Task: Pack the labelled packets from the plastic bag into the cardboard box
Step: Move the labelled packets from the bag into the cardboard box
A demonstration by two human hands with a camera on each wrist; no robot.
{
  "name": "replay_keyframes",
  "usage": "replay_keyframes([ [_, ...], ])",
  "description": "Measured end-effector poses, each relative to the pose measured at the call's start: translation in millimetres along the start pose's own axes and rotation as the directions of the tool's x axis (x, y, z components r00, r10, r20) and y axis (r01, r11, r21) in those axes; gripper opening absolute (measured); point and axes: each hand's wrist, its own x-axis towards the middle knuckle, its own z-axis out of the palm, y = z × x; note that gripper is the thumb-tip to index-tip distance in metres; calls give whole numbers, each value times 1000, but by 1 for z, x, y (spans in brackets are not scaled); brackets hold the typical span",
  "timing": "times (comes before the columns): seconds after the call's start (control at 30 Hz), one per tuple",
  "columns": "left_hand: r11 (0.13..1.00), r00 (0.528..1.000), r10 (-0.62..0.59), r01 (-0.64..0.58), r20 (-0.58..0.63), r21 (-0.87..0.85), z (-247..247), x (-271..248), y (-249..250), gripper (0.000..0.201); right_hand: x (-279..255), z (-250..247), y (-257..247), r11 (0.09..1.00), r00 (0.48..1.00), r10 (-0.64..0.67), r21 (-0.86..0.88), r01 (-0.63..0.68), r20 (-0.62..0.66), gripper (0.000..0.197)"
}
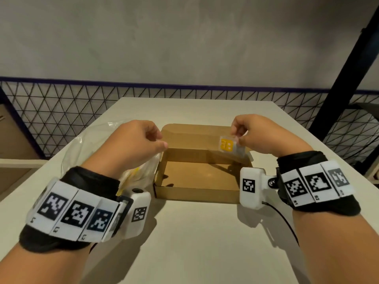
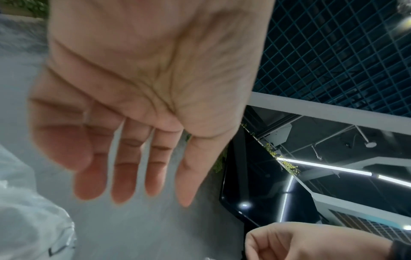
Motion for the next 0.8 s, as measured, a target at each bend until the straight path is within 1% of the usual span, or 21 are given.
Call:
replay_keyframes([
  [0.07,993,998,-59,56,24,108,-3,-5,-2,11,-1,-2,1,1000,1000,4,-1,-4,11,28],
  [0.1,983,995,-87,78,45,167,-4,-7,-4,13,-1,-4,-1,1000,999,18,-16,-17,42,30],
  [0.17,956,986,-140,109,96,272,-3,-9,-6,14,0,-8,-7,992,987,85,-101,-71,134,27],
  [0.23,930,969,-190,127,157,345,-2,-11,-6,13,1,-10,-9,979,976,141,-172,-112,165,29],
  [0.3,914,949,-219,119,225,389,1,-12,-6,14,-1,-9,-6,978,975,138,-180,-106,172,32],
  [0.37,904,936,-236,114,260,412,4,-13,-5,15,-4,-5,-2,977,970,121,-198,-79,209,33],
  [0.47,894,925,-260,123,278,430,4,-14,-5,12,-5,-1,-1,967,950,133,-247,-62,282,34],
  [0.57,889,903,-305,155,304,431,2,-15,-6,34,-4,-2,-2,978,961,105,-202,-53,256,35],
  [0.63,885,897,-322,171,304,433,1,-15,-7,44,-2,-2,-1,989,967,76,-145,-42,242,33],
  [0.7,885,899,-326,182,291,429,2,-15,-8,46,-1,0,0,990,963,69,-134,-35,261,32],
  [0.8,891,931,-296,189,213,413,1,-13,-9,40,0,3,1,985,952,92,-164,-45,292,30],
])
